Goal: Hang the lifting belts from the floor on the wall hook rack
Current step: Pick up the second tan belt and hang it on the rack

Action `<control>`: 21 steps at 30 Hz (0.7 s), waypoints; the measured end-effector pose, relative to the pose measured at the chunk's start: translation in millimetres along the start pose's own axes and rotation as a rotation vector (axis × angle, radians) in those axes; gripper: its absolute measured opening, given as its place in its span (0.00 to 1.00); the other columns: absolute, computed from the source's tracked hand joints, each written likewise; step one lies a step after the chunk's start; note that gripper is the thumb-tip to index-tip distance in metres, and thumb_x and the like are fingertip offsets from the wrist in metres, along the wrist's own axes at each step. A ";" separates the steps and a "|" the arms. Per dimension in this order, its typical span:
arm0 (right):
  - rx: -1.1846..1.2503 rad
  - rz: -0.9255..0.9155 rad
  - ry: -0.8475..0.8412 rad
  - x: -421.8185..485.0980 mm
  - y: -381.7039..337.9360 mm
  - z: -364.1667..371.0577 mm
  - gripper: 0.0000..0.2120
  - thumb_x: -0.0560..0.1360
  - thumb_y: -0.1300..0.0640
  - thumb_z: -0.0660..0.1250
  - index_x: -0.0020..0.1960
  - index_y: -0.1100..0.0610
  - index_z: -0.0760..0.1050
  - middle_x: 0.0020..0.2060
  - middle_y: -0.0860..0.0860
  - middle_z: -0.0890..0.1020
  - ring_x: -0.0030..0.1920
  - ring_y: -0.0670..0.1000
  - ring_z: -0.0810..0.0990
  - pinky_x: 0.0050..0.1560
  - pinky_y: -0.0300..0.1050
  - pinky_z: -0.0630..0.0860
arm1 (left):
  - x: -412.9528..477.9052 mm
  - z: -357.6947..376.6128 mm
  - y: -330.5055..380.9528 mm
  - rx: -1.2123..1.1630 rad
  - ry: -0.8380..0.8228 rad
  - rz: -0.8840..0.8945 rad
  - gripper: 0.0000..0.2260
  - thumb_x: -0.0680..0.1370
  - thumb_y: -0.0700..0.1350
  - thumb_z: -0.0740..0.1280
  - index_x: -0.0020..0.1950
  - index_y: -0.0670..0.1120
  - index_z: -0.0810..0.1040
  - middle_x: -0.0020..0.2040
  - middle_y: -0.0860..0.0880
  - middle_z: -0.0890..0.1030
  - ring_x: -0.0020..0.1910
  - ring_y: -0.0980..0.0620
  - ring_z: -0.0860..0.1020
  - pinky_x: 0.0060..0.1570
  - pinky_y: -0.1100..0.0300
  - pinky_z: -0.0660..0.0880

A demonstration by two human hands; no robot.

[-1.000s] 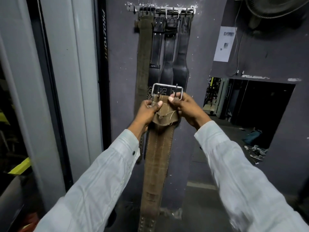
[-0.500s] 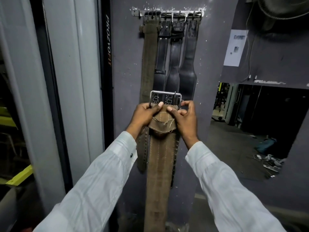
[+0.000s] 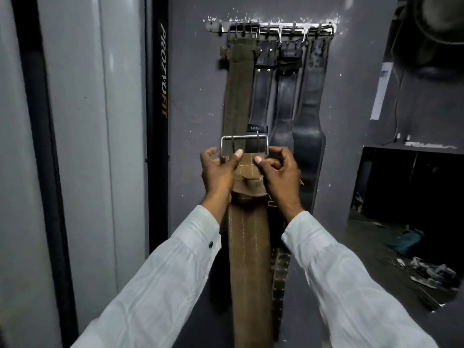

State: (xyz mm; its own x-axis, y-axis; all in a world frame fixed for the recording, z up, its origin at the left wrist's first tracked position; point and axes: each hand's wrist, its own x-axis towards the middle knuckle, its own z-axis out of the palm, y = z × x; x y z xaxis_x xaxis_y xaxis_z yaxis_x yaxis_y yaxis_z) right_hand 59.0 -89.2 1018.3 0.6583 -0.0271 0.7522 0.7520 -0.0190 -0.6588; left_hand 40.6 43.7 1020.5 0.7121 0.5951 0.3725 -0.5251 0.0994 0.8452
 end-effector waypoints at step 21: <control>0.100 -0.234 0.069 255.2 45.5 146.3 0.24 0.74 0.59 0.73 0.70 0.55 0.73 0.58 0.50 0.83 0.56 0.47 0.84 0.61 0.47 0.80 | 281.7 46.1 43.3 -0.051 -0.040 0.449 0.23 0.72 0.42 0.73 0.67 0.45 0.78 0.60 0.45 0.83 0.61 0.47 0.81 0.63 0.45 0.77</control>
State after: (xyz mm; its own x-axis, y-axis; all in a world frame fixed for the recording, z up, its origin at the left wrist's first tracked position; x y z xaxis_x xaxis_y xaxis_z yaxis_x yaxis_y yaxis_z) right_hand 266.0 49.2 1181.4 0.4646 -0.1018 0.8796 0.8854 0.0658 -0.4601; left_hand 240.0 178.9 1179.7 0.4250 0.5573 0.7132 -0.8079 -0.1217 0.5766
